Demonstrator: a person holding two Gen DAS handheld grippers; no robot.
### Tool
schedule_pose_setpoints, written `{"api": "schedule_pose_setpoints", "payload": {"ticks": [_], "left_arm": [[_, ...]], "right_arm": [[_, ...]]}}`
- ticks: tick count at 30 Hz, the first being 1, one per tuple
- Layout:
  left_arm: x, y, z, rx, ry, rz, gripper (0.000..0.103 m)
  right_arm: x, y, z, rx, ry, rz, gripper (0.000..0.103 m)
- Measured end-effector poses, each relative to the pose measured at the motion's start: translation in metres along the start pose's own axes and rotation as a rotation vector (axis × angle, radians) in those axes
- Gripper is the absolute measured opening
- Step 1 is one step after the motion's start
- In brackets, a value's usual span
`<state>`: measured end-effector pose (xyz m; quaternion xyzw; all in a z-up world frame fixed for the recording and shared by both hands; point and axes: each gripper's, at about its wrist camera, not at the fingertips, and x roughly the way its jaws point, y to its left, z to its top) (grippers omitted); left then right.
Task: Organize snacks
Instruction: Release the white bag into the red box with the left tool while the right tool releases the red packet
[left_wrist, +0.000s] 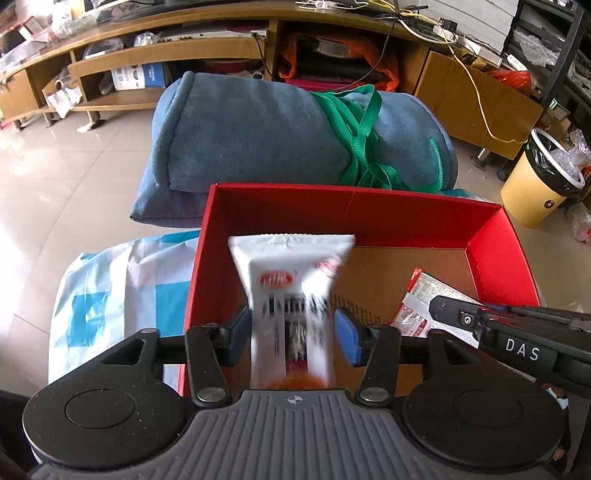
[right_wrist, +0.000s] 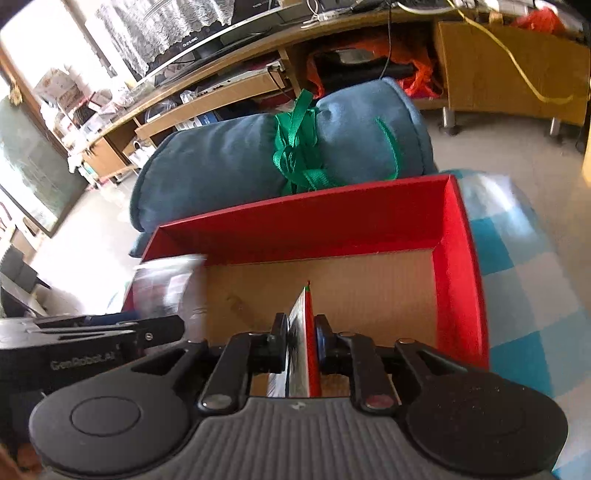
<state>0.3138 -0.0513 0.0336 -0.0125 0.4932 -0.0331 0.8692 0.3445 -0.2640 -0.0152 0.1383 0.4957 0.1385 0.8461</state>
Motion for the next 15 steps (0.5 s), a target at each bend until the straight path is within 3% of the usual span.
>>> {"api": "schedule_pose_setpoints", "payload": {"ticks": [15], "left_arm": [[-0.011, -0.001, -0.001, 0.018, -0.043, 0.019, 0.083]], "right_arm": [[-0.015, 0.010, 0.004, -0.071, -0.065, -0.059, 0.032]]}}
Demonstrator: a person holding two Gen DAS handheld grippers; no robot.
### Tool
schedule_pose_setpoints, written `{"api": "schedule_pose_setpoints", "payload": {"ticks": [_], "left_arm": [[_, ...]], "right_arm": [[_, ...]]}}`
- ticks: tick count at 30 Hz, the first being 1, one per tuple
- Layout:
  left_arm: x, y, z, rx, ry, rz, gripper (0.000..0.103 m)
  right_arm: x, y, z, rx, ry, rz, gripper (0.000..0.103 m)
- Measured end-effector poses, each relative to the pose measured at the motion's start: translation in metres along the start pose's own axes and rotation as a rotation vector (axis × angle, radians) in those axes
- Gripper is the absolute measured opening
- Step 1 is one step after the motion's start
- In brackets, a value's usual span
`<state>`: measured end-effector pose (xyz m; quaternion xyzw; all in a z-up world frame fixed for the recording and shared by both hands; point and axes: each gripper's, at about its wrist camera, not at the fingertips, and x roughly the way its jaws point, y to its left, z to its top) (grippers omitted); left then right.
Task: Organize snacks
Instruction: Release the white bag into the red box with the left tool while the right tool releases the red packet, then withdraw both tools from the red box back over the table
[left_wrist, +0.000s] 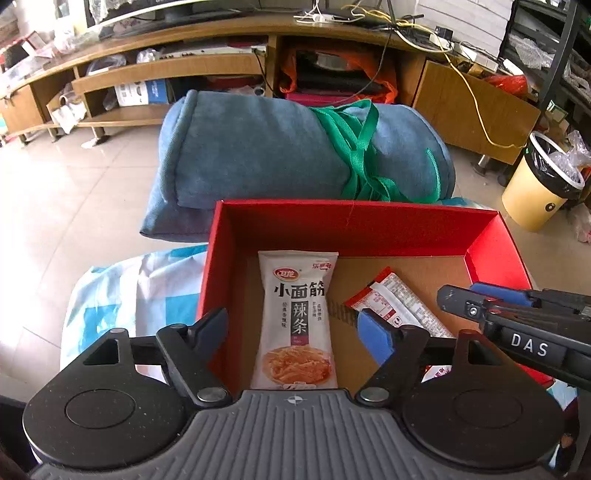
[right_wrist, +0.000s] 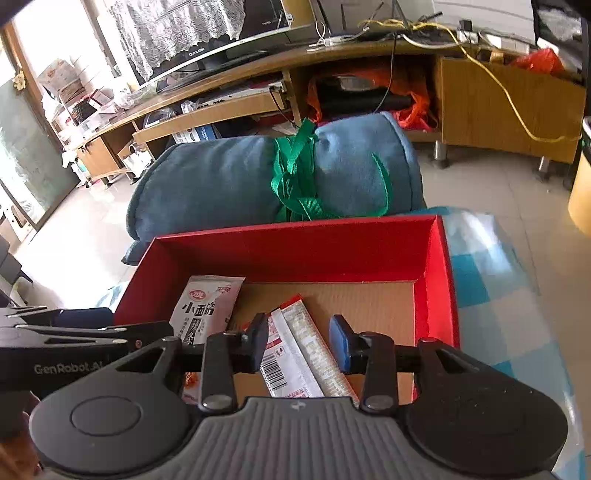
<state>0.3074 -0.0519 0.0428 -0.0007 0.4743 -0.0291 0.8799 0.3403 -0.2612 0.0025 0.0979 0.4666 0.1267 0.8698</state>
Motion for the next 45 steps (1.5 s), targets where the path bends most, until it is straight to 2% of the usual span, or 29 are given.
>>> {"api": "schedule_pose_setpoints", "payload": {"ticks": [15, 29, 40, 45], "left_arm": [[-0.032, 0.006, -0.019, 0.017, -0.019, -0.014, 0.087], [-0.060, 0.021, -0.077, 0.065, 0.051, -0.086, 0.092], [-0.068, 0.024, -0.136, 0.232, 0.171, -0.130, 0.093], [-0.068, 0.010, -0.146, 0.379, 0.207, -0.157, 0.093]], "right_arm": [[-0.038, 0.019, -0.017, -0.087, 0.001, -0.002, 0.040], [-0.069, 0.039, -0.065, -0.114, 0.066, 0.050, 0.043], [-0.101, 0.054, -0.120, -0.115, 0.136, 0.067, 0.045], [-0.120, 0.057, -0.151, -0.089, 0.187, 0.065, 0.045]]}}
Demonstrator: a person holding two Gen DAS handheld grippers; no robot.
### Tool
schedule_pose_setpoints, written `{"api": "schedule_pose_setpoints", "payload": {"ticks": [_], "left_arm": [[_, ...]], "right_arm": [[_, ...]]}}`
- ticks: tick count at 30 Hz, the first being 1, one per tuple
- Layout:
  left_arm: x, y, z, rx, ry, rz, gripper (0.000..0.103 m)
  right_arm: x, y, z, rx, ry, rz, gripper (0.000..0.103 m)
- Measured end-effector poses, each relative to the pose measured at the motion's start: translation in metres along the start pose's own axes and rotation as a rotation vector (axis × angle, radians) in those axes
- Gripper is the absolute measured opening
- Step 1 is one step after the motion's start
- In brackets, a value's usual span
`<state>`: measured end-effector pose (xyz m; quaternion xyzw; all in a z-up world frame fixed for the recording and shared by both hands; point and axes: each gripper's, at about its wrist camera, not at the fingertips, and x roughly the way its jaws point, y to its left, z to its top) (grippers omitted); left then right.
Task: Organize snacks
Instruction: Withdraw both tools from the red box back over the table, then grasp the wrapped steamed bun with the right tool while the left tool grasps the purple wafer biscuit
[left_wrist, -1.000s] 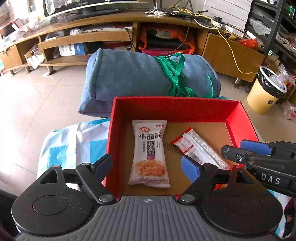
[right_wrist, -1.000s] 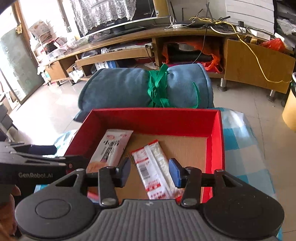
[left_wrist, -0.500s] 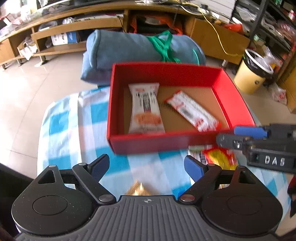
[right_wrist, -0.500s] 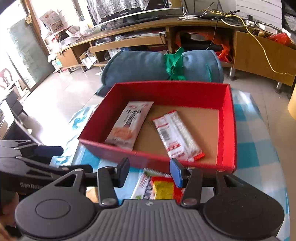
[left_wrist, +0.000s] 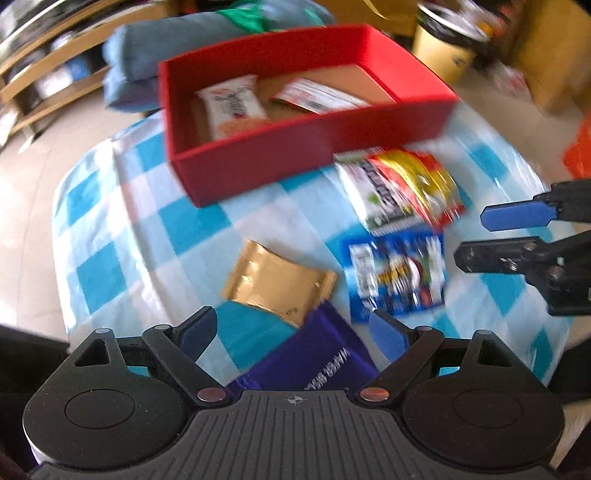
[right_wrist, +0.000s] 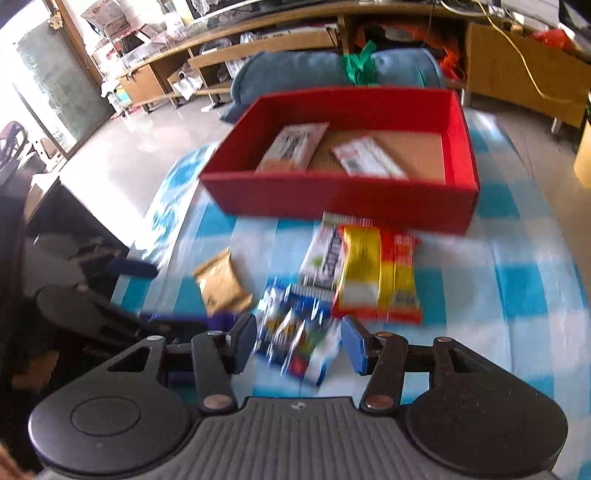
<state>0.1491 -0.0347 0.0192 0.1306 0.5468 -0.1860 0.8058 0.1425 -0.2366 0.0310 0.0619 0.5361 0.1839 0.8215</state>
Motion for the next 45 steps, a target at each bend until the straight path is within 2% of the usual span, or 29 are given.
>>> {"api": "schedule_pose_setpoints", "payload": {"ticks": [4, 7, 12, 16, 21, 26, 29, 36, 42, 45], "left_arm": [[0.001, -0.020, -0.001, 0.174, 0.015, 0.005, 0.093], [0.001, -0.032, -0.003, 0.262, 0.017, -0.014, 0.093], [0.008, -0.044, -0.007, 0.339, 0.035, -0.016, 0.093], [0.011, -0.047, -0.006, 0.366, 0.040, -0.017, 0.093], [0.010, -0.052, -0.006, 0.406, 0.033, -0.036, 0.093], [0.011, -0.050, -0.009, 0.412, 0.042, -0.053, 0.093], [0.015, -0.049, -0.009, 0.419, 0.059, -0.054, 0.093], [0.027, -0.048, -0.010, 0.453, 0.101, -0.064, 0.093], [0.042, -0.048, -0.009, 0.485, 0.143, -0.045, 0.093], [0.050, -0.047, -0.009, 0.492, 0.169, -0.033, 0.093]], "right_arm": [[-0.020, 0.002, -0.029, 0.031, 0.017, 0.001, 0.046], [-0.031, 0.002, -0.052, 0.065, 0.049, -0.011, 0.047], [-0.029, 0.010, -0.089, 0.142, 0.139, -0.027, 0.048], [-0.019, 0.024, -0.104, 0.161, 0.159, -0.048, 0.048], [-0.016, 0.048, -0.098, -0.032, 0.163, -0.080, 0.048], [-0.004, 0.061, -0.081, -0.362, 0.254, -0.081, 0.051], [0.014, 0.064, -0.074, -0.458, 0.334, -0.047, 0.052], [0.033, 0.067, -0.077, -0.569, 0.421, 0.000, 0.071], [0.049, 0.049, -0.087, -0.524, 0.467, -0.023, 0.071], [0.050, 0.042, -0.089, -0.489, 0.435, -0.019, 0.072]]}}
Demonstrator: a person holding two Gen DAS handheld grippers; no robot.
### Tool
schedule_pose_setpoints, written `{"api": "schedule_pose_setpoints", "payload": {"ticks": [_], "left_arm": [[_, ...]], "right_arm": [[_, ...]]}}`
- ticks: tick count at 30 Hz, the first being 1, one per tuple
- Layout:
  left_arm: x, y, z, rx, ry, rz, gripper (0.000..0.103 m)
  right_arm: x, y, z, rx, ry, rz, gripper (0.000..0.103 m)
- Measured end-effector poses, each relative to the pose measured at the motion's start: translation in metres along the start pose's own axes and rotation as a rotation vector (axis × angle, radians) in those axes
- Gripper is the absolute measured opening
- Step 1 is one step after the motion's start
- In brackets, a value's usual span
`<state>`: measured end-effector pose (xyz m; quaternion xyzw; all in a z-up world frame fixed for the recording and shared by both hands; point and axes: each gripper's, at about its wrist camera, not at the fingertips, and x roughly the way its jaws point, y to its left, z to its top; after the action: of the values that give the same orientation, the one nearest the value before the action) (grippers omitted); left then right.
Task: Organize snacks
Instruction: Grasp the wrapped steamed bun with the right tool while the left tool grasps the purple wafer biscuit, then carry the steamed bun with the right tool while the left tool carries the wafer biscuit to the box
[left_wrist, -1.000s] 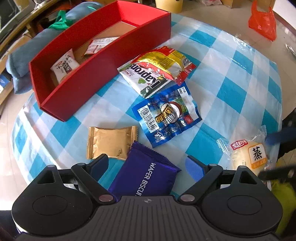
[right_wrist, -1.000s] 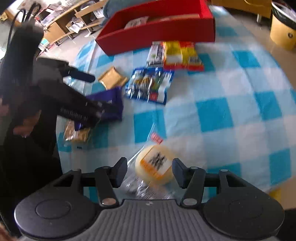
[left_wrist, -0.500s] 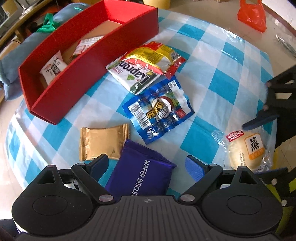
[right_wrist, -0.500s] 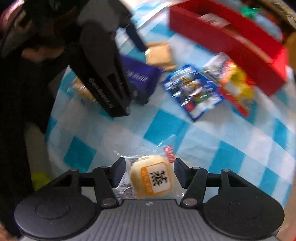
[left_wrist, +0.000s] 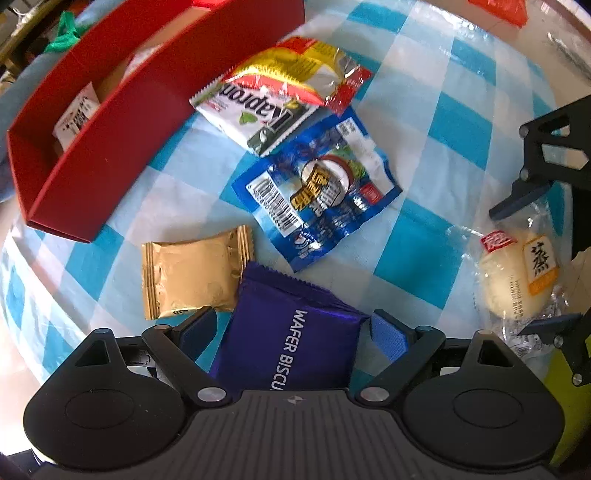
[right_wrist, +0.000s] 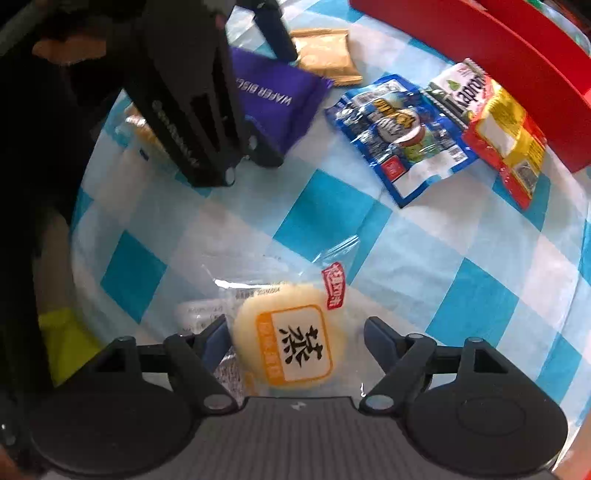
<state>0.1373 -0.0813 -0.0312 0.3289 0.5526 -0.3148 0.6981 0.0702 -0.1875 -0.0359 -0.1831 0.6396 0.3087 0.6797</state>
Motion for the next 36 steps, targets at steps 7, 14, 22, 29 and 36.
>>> {"api": "schedule_pose_setpoints", "payload": {"ticks": [7, 14, 22, 29, 36], "left_arm": [[0.003, 0.003, 0.000, 0.006, 0.016, 0.002, 0.094], [0.002, -0.008, 0.004, -0.012, 0.027, 0.034, 0.089], [-0.002, -0.024, 0.003, -0.023, 0.032, 0.060, 0.082], [-0.003, -0.030, 0.003, -0.034, 0.023, 0.084, 0.078], [-0.012, -0.034, -0.003, -0.084, -0.018, 0.110, 0.075]], "right_arm": [[-0.010, -0.013, -0.001, 0.092, -0.052, -0.036, 0.055], [-0.021, -0.031, -0.004, 0.197, -0.079, -0.072, 0.053], [-0.032, -0.035, -0.009, 0.255, -0.089, -0.099, 0.053], [-0.030, -0.034, -0.008, 0.279, -0.093, -0.098, 0.053], [-0.038, -0.039, -0.009, 0.305, -0.130, -0.101, 0.053]]}}
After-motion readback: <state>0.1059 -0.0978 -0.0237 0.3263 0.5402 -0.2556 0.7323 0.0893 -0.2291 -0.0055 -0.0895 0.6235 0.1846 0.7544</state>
